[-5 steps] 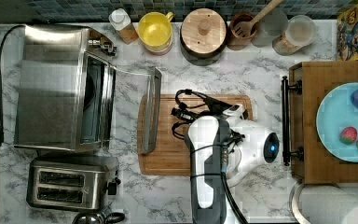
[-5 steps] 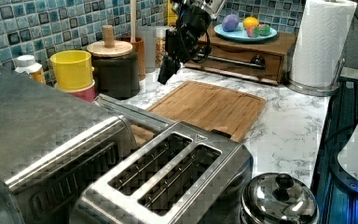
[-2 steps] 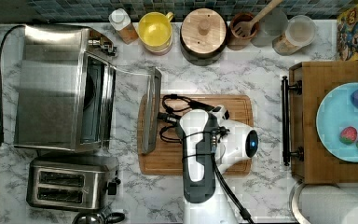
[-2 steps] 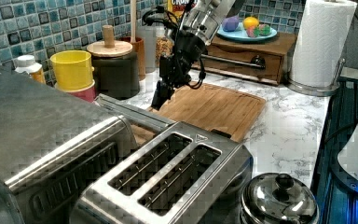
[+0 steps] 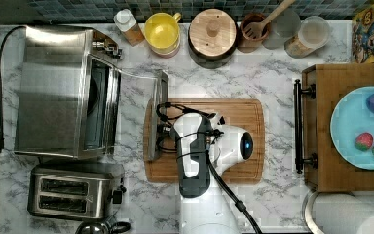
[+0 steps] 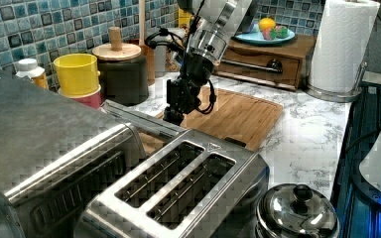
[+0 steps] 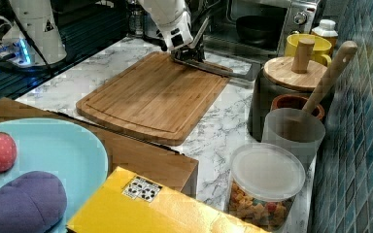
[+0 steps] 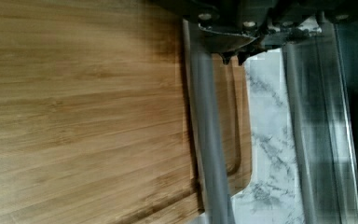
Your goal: Close the oven.
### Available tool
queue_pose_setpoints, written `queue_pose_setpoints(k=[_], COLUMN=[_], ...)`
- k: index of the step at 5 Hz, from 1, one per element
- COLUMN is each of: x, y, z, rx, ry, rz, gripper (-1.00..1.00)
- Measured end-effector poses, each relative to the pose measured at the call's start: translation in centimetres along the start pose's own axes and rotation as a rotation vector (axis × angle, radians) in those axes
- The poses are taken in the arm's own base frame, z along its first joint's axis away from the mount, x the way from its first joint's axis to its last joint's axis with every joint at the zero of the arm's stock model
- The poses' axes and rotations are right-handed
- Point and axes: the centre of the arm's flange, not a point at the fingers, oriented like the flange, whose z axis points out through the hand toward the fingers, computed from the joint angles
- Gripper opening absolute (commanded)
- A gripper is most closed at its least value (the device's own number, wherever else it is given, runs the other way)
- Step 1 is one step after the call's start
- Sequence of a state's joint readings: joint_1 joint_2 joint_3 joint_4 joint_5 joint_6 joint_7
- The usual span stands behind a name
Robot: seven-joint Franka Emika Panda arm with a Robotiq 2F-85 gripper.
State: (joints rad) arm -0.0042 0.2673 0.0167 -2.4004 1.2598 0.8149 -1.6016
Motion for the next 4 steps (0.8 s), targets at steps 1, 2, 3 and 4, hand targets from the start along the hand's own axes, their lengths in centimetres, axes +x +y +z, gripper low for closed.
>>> queue_pose_setpoints(k=[1,2,3,4], x=[0.15,0.38,0.52,0.60], y=[0.05,-0.18,-0.32,-0.33], z=[0.02,0.01,-0.03,-0.05], rx=[0.012,0.005,0.003,0.003], ry=[0.060,0.101,0.105,0.100], rz=[0.017,-0.026,-0.041,-0.047], gripper=[-1.00,-1.00,-1.00,-1.00])
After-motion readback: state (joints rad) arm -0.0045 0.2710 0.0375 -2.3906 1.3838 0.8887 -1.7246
